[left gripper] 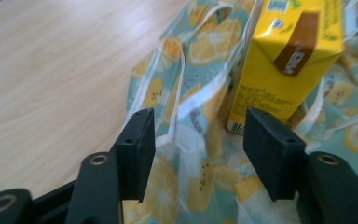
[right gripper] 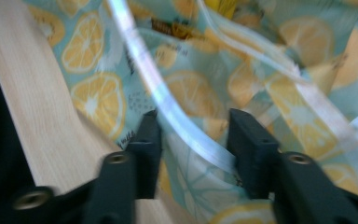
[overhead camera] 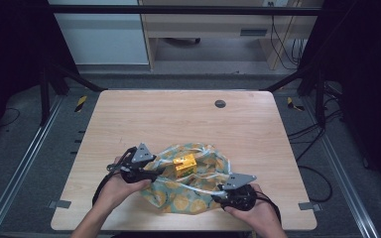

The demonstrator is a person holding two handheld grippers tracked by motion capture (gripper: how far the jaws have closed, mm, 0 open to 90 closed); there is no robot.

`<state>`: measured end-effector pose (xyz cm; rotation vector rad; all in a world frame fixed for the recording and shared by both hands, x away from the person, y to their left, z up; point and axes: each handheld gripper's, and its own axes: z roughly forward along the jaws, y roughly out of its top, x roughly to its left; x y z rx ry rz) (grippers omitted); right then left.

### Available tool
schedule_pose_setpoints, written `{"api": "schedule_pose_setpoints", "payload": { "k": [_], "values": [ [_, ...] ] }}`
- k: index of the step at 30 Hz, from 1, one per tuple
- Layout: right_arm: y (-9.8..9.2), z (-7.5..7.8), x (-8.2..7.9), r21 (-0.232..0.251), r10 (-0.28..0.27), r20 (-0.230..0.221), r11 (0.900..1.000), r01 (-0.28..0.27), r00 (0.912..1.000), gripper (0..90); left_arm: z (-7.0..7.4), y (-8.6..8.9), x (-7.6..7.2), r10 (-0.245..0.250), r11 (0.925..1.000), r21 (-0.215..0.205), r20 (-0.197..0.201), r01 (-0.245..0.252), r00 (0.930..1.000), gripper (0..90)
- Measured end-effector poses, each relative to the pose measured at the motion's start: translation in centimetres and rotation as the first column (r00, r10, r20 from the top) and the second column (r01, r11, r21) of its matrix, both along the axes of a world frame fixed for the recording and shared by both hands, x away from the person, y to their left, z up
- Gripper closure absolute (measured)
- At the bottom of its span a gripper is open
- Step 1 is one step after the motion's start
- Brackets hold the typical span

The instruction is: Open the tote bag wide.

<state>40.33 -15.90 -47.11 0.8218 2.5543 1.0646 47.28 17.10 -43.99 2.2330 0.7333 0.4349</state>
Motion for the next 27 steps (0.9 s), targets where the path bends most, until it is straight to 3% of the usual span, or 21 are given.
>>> {"api": "schedule_pose_setpoints", "payload": {
  "k": [4, 7, 10, 14, 19, 27],
  "values": [
    [-0.7, -0.2, -0.5, 0.004, 0.002, -0.010, 1.000, -0.002, 0.9999, 78.9, -0.8, -0.3, 0.4, 0.042, 0.9990, 0.014, -0.007, -0.042, 0.9991, 61.3],
    [-1.2, -0.1, -0.4, 0.027, -0.011, -0.018, 1.000, 0.011, 0.9998, 85.0, -1.0, -0.2, 0.7, 0.076, 0.9971, -0.008, -0.003, -0.076, 0.9971, 78.0],
    [-1.7, -0.4, -0.2, 0.048, -0.028, -0.038, 0.998, 0.030, 0.9989, 88.9, -1.2, 0.5, 1.2, 0.128, 0.9910, -0.039, 0.004, -0.128, 0.9917, 87.0],
    [-2.1, -1.0, -0.1, 0.048, -0.046, -0.088, 0.998, 0.051, 0.9951, 89.7, -2.1, 1.6, 1.7, 0.195, 0.9795, -0.051, 0.004, -0.195, 0.9807, 88.1],
    [-2.6, -1.6, -0.1, 0.022, -0.085, -0.143, 0.996, 0.089, 0.9862, 89.8, -3.3, 2.6, 2.3, 0.217, 0.9736, -0.065, -0.032, -0.219, 0.9756, 87.7],
    [-3.7, -2.2, 0.2, 0.021, -0.126, -0.196, 0.991, 0.133, 0.9724, 89.9, -4.0, 2.9, 3.5, 0.221, 0.9737, -0.045, -0.043, -0.223, 0.9742, 87.3]
  ]
}}
